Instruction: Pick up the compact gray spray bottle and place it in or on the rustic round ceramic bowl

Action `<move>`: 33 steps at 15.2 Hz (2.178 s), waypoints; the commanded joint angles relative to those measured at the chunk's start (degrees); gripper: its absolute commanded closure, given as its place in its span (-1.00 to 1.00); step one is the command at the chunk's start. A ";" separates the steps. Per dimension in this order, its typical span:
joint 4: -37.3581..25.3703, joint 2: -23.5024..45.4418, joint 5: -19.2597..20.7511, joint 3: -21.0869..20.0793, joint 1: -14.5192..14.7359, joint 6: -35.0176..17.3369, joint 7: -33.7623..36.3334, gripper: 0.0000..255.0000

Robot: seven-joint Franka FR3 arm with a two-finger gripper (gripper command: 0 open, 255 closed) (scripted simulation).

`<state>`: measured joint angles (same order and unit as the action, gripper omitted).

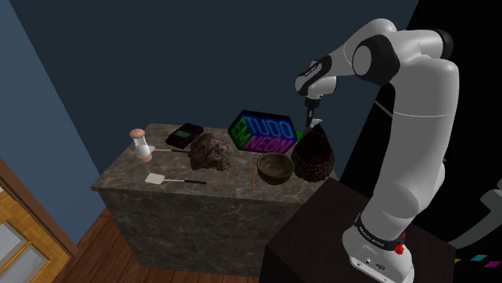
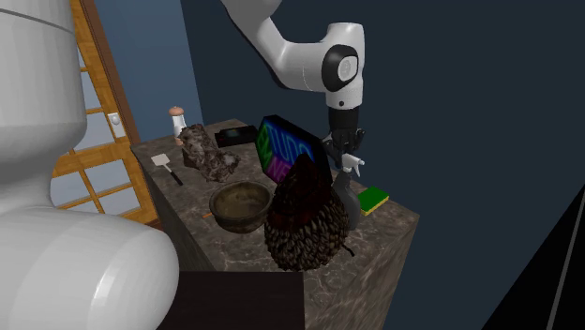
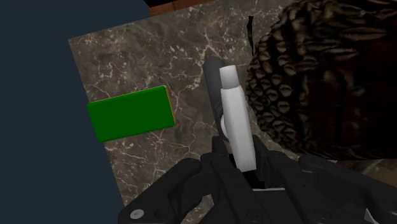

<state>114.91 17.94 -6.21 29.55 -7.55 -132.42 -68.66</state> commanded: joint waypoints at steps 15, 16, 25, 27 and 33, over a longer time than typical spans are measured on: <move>-4.23 -5.83 3.75 1.42 1.28 9.37 2.00 1.00; -4.63 -6.17 3.96 1.48 1.34 10.06 2.10 1.00; -8.84 -8.68 5.46 1.82 1.74 16.44 2.79 1.00; -9.92 -9.10 5.70 1.86 1.80 17.89 2.88 1.00; -13.51 -10.04 6.22 1.96 1.89 22.29 3.01 1.00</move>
<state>102.26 8.04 -0.07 31.51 -5.68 -111.12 -65.69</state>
